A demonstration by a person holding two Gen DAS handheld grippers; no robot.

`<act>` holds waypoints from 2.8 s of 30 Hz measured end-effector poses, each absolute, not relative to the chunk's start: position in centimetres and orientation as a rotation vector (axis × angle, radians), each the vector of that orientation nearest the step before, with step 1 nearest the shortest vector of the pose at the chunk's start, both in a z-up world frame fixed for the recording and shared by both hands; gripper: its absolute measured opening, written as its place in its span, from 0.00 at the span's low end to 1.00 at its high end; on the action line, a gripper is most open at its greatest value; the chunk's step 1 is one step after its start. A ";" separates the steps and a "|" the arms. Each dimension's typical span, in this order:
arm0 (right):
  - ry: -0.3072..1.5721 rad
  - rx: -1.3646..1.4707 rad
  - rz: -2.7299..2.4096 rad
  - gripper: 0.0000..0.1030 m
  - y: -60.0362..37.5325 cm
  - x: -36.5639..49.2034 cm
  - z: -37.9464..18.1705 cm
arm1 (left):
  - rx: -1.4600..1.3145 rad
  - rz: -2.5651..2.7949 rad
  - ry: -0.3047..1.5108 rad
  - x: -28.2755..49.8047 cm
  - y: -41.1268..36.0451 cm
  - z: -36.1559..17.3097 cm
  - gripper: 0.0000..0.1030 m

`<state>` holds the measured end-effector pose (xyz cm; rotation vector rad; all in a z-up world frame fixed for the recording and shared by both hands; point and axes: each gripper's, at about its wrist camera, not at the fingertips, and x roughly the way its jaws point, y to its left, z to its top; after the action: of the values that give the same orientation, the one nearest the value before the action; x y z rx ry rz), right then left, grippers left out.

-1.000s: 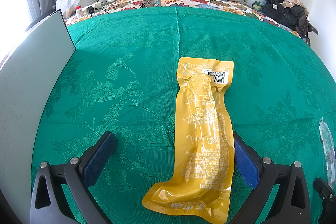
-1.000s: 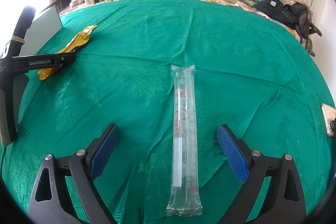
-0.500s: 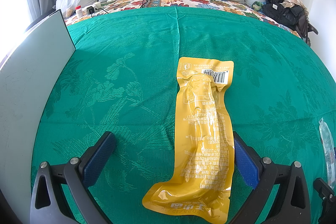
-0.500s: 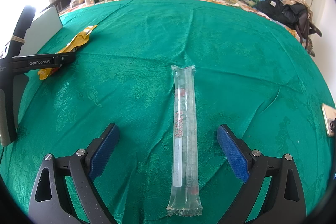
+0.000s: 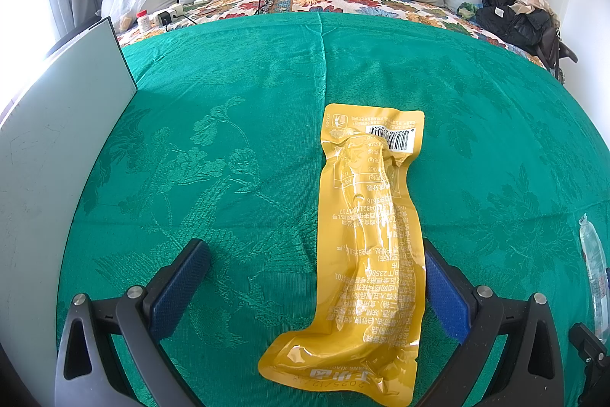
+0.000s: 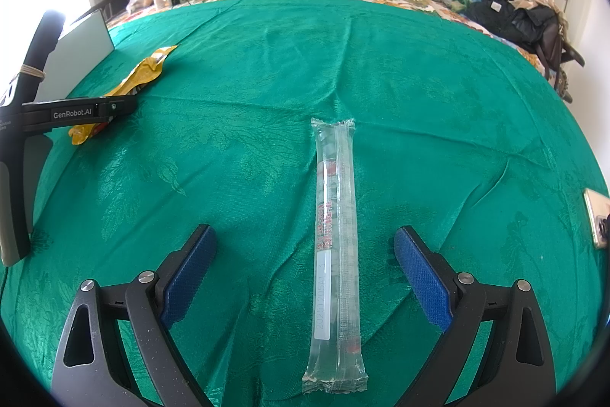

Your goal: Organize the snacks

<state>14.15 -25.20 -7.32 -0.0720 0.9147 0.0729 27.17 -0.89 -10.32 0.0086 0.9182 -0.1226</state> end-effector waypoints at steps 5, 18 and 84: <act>0.915 -0.072 0.073 0.94 -25.2 14.2 -7.3 | 0.009 -0.123 0.918 27.2 -0.9 -10.3 1.00; 0.915 -0.072 0.073 0.94 -25.2 14.2 -7.3 | 0.009 -0.123 0.918 27.2 -0.8 -10.3 1.00; 0.916 -0.096 0.117 0.95 -27.2 17.7 -7.4 | 0.009 -0.123 0.917 27.1 -0.8 -10.3 1.00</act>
<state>17.68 -27.20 -7.40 -0.0962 0.9162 0.1169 27.09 -0.76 -10.35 0.0091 0.9174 -0.1233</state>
